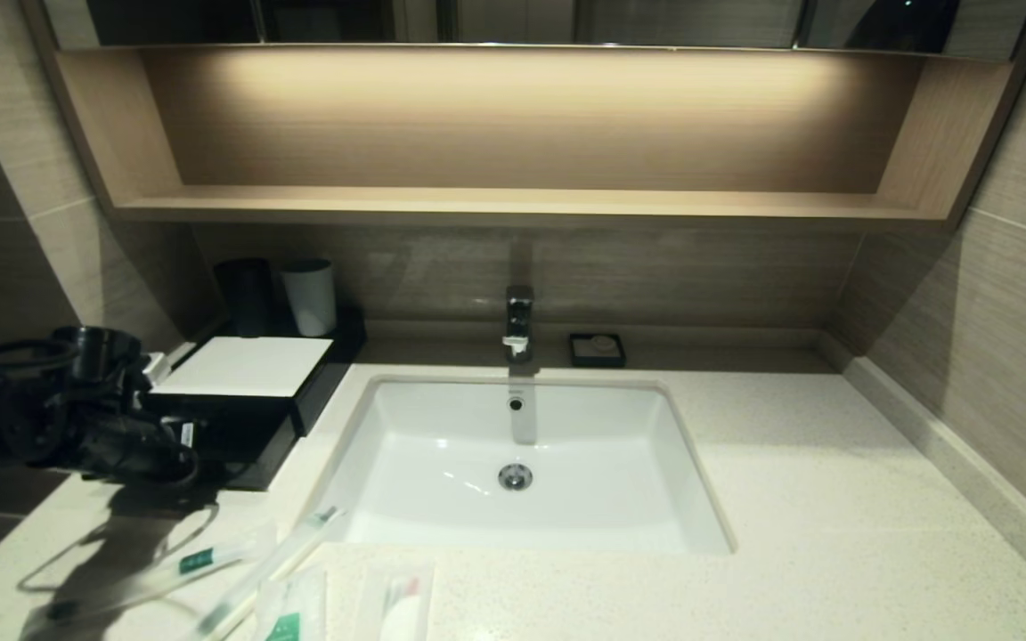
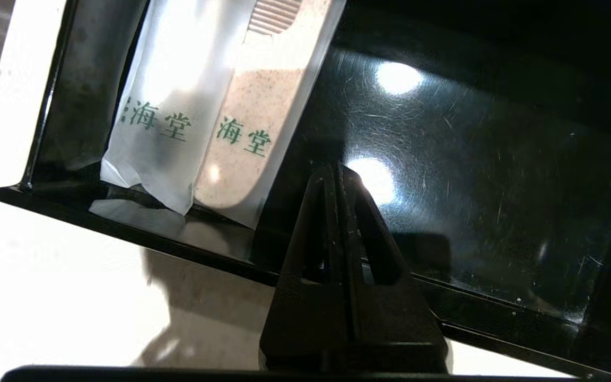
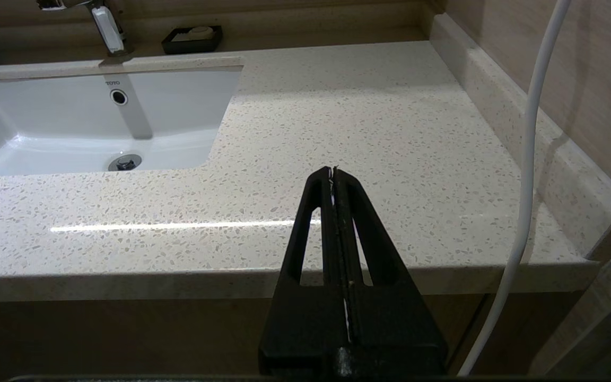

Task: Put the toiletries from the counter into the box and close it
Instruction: Open the drawer

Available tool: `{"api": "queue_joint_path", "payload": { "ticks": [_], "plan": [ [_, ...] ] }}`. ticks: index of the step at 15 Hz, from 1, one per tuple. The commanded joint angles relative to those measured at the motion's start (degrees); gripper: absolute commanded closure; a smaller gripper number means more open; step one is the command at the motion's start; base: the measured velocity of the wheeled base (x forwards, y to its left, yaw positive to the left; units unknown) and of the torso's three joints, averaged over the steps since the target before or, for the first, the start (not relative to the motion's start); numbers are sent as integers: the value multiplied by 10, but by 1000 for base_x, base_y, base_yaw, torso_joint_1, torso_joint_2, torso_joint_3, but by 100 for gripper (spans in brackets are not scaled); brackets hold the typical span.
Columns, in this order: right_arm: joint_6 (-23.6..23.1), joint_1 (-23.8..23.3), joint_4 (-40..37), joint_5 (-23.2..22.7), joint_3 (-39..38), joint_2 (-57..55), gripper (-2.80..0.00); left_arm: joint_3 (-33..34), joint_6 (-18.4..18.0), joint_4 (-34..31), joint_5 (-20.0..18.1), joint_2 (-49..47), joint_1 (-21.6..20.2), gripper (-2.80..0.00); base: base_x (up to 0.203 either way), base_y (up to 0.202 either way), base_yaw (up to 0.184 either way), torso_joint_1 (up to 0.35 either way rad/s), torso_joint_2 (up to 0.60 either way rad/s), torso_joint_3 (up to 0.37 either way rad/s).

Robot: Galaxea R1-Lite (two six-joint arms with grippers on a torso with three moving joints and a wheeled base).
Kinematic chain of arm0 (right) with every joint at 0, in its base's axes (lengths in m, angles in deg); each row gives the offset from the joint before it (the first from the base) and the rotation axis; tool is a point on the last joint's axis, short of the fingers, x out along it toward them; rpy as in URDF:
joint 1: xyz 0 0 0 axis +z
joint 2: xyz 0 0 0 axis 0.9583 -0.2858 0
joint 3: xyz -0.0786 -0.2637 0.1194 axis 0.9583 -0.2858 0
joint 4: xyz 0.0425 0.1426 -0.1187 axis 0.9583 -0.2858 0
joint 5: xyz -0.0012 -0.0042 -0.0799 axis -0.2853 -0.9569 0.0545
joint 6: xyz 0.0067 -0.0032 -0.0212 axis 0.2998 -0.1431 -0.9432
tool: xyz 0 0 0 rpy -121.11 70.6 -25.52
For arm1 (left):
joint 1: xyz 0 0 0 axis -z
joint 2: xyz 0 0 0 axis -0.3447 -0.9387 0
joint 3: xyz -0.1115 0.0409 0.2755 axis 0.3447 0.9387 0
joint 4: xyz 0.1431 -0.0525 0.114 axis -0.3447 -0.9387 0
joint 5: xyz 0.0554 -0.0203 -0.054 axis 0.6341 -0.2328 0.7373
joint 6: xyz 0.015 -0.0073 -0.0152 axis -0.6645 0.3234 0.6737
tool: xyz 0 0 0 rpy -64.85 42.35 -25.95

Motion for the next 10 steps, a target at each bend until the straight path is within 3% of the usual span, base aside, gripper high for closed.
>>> {"api": "queue_joint_path", "payload": {
  "ticks": [1, 10],
  "plan": [
    [0, 0, 0, 0, 0, -1, 0, 7, -1, -20, 10, 17, -2, 0, 0, 0, 0, 0, 0, 0],
    [0, 1, 0, 0, 0, -1, 0, 47, -3, -96, 38, 69, -1, 0, 0, 0, 0, 0, 0, 0]
  ]
}}
